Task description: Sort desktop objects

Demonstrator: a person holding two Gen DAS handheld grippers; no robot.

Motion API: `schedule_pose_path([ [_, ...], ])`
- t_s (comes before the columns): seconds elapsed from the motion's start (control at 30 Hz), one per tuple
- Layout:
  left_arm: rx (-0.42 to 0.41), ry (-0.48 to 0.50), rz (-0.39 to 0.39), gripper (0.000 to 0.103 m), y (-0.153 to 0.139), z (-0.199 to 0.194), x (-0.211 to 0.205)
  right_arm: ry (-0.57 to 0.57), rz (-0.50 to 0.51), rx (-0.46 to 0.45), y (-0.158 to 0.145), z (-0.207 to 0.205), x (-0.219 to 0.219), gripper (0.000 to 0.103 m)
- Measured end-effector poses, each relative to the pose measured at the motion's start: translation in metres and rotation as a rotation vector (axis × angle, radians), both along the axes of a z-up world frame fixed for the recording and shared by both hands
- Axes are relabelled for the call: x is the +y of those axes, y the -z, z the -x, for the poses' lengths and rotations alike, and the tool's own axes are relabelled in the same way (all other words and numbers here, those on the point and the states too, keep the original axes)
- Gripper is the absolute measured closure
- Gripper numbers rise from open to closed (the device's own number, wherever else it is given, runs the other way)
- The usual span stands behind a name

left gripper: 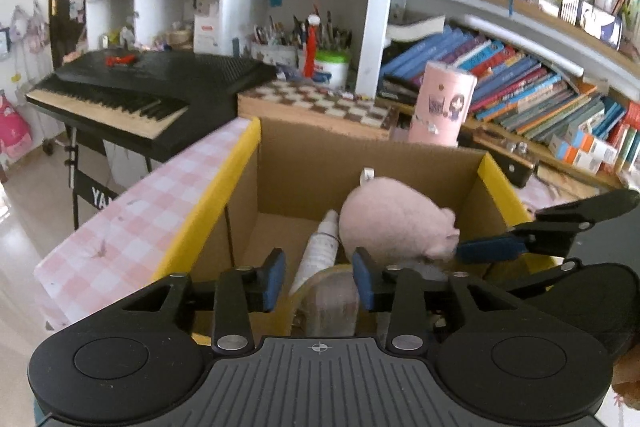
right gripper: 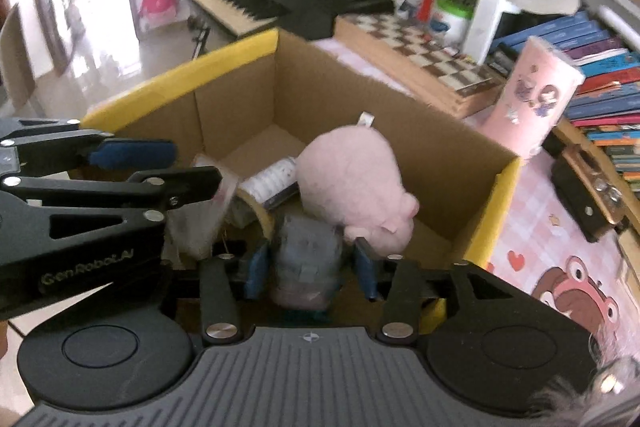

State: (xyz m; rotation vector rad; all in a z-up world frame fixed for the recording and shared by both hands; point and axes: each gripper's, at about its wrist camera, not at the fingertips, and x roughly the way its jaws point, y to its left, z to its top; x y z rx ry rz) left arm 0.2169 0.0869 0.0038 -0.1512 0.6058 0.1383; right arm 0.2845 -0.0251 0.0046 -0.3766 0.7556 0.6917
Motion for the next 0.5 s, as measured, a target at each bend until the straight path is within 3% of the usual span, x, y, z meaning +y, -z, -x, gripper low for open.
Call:
schedule_pose_path([
  [0.07,-0.027,-0.003,0.002,0.053,-0.007,0.009,0.0,0.017,-0.02,-0.026,-0.007,0.008,-0.005,0.05],
  [0.5,-0.163,0.011,0.021,0.028,-0.034,0.072,-0.011,0.213,-0.126,-0.208,-0.04,0.085,-0.046,0.039],
])
